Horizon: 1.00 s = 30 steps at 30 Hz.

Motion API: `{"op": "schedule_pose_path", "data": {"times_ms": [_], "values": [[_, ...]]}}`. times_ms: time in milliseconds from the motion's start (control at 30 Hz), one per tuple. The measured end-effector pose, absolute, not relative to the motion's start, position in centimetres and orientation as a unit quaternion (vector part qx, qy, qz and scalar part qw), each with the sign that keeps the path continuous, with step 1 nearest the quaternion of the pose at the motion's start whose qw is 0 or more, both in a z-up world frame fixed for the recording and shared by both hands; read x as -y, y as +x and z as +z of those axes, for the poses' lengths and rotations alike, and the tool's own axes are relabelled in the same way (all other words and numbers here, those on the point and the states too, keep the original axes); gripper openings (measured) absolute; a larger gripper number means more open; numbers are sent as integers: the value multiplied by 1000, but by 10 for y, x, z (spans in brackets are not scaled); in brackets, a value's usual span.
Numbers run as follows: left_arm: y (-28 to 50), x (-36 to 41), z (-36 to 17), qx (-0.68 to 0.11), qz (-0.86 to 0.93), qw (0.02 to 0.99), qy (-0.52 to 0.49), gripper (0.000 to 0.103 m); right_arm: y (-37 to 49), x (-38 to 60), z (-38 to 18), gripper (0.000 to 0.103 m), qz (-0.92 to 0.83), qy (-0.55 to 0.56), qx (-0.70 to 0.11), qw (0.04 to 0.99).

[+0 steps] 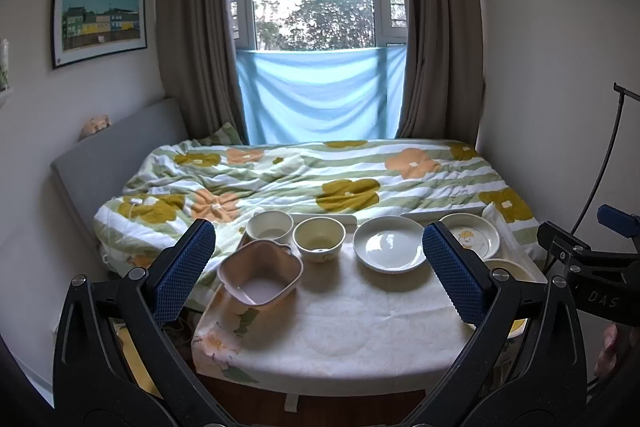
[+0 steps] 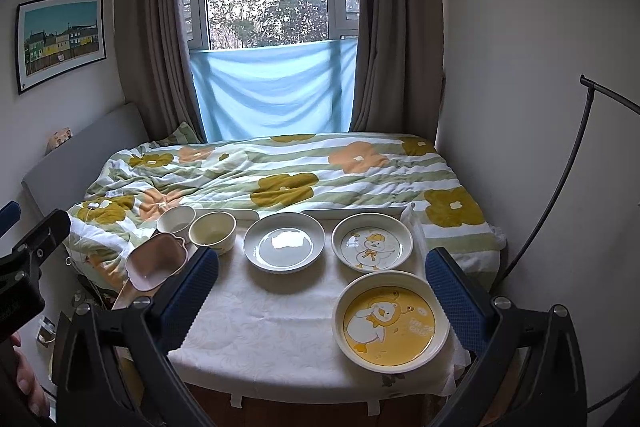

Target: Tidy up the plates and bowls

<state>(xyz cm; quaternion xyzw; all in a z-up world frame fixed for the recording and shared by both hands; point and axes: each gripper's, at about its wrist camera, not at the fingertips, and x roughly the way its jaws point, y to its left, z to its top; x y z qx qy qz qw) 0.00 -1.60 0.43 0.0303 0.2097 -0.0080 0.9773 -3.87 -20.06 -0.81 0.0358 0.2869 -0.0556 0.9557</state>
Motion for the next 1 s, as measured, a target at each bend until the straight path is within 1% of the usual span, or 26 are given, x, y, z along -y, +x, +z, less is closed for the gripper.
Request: {"op": "schedule_pose_path", "data": {"times_ms": [1000], "values": [[0, 22, 8, -194, 7, 980, 37, 103, -39, 193, -12, 103, -53, 36, -290, 955]]}}
